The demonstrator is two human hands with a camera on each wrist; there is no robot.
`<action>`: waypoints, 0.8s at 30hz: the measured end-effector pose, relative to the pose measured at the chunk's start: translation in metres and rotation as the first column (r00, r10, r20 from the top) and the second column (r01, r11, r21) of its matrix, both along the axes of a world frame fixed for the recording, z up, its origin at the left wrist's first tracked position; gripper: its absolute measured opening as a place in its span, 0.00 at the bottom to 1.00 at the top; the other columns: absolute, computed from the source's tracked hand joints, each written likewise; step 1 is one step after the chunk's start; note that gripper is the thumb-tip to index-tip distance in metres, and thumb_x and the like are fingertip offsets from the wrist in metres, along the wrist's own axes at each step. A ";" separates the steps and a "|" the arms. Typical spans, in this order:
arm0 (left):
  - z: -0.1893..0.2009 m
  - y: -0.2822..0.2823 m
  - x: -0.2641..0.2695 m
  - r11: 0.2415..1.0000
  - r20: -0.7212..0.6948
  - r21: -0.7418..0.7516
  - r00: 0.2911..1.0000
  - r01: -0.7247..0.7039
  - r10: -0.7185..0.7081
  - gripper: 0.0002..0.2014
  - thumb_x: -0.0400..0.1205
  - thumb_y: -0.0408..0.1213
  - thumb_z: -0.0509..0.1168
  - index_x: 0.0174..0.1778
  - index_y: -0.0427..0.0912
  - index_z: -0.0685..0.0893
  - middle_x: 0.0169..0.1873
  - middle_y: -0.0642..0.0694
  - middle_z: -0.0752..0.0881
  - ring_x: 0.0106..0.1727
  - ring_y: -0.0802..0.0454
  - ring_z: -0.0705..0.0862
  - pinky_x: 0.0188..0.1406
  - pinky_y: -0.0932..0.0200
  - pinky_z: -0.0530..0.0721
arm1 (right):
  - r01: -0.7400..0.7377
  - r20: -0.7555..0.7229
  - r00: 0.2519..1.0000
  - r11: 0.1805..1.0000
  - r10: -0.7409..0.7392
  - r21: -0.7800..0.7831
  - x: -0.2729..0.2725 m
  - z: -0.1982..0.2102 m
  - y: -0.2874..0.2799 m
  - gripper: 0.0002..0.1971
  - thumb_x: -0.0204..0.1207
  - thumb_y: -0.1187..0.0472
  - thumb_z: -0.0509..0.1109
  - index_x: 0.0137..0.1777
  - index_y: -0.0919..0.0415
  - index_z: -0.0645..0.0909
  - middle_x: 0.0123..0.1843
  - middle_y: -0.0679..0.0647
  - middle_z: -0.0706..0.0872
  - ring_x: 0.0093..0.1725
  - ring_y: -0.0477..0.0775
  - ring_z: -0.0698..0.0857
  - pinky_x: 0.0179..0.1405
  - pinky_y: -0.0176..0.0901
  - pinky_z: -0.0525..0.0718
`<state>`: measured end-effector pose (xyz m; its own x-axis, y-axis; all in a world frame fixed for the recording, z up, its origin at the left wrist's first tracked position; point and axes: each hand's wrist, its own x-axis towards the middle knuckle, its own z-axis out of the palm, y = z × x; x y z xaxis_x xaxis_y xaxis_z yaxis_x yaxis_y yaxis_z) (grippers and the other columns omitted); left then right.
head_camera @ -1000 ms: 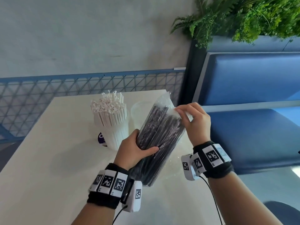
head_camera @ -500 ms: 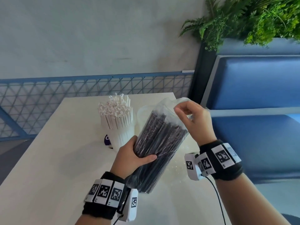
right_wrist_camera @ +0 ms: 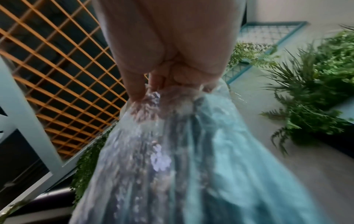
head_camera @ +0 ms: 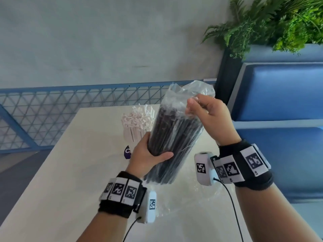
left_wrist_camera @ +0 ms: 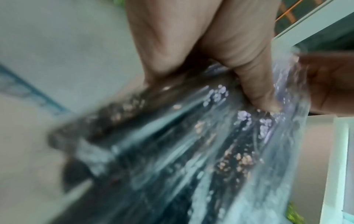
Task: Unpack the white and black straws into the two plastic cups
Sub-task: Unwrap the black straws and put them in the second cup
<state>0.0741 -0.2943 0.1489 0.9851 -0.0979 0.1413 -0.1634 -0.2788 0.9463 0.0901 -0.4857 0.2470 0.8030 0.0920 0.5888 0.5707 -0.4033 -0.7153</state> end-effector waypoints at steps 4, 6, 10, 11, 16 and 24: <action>-0.037 -0.024 0.012 0.998 -0.077 -0.056 0.996 0.032 -0.036 0.31 0.62 0.37 0.82 0.57 0.56 0.75 0.51 0.63 0.83 0.52 0.73 0.81 0.53 0.71 0.79 | -0.040 -0.051 0.998 0.980 0.031 -0.195 -0.002 -0.005 0.003 0.12 0.78 0.56 0.67 0.34 0.55 0.83 0.31 0.41 0.85 0.33 0.38 0.83 0.39 0.25 0.79; -0.057 -0.032 0.012 0.998 -0.128 -0.028 0.990 0.062 -0.065 0.34 0.62 0.39 0.82 0.62 0.50 0.75 0.53 0.60 0.83 0.54 0.67 0.82 0.61 0.63 0.79 | -0.024 -0.115 0.993 0.956 -0.010 -0.292 -0.003 -0.018 0.002 0.12 0.78 0.53 0.66 0.34 0.54 0.84 0.31 0.41 0.86 0.33 0.39 0.83 0.36 0.23 0.77; -0.075 -0.026 0.011 0.985 -0.165 0.108 0.979 0.135 -0.116 0.36 0.62 0.42 0.82 0.64 0.47 0.74 0.55 0.55 0.83 0.59 0.54 0.82 0.63 0.58 0.78 | 0.026 -0.347 0.936 0.993 -0.063 -0.112 0.001 -0.041 -0.009 0.21 0.83 0.52 0.58 0.37 0.60 0.87 0.35 0.54 0.90 0.28 0.48 0.82 0.39 0.37 0.82; -0.074 -0.020 0.012 0.983 -0.167 0.123 0.979 0.137 -0.116 0.35 0.62 0.42 0.82 0.63 0.47 0.74 0.55 0.55 0.82 0.59 0.54 0.82 0.61 0.59 0.77 | 0.037 -0.401 0.915 0.999 -0.043 -0.023 0.002 -0.044 -0.012 0.20 0.84 0.55 0.57 0.40 0.62 0.86 0.35 0.58 0.90 0.26 0.47 0.82 0.36 0.36 0.82; -0.065 0.004 0.018 0.971 -0.154 0.169 0.978 0.168 -0.142 0.34 0.61 0.39 0.82 0.60 0.51 0.72 0.53 0.55 0.84 0.58 0.53 0.82 0.64 0.48 0.79 | 0.043 -0.362 0.920 0.957 -0.150 -0.286 0.005 -0.053 -0.017 0.10 0.73 0.63 0.73 0.53 0.53 0.84 0.50 0.51 0.87 0.29 0.39 0.80 0.38 0.24 0.79; -0.050 0.006 0.019 0.974 -0.106 0.093 0.975 0.207 -0.197 0.43 0.61 0.37 0.82 0.59 0.71 0.62 0.55 0.71 0.75 0.56 0.78 0.74 0.56 0.73 0.73 | -0.072 -0.213 0.975 0.798 -0.071 -0.598 0.002 -0.051 0.017 0.26 0.66 0.53 0.79 0.63 0.56 0.78 0.57 0.50 0.82 0.46 0.42 0.76 0.48 0.28 0.71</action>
<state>0.0932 -0.2878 0.0986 0.9519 -0.3054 0.0264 -0.1368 -0.3463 0.9281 0.0917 -0.4684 0.1957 0.9010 0.3683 0.2294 0.4334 -0.7904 -0.4330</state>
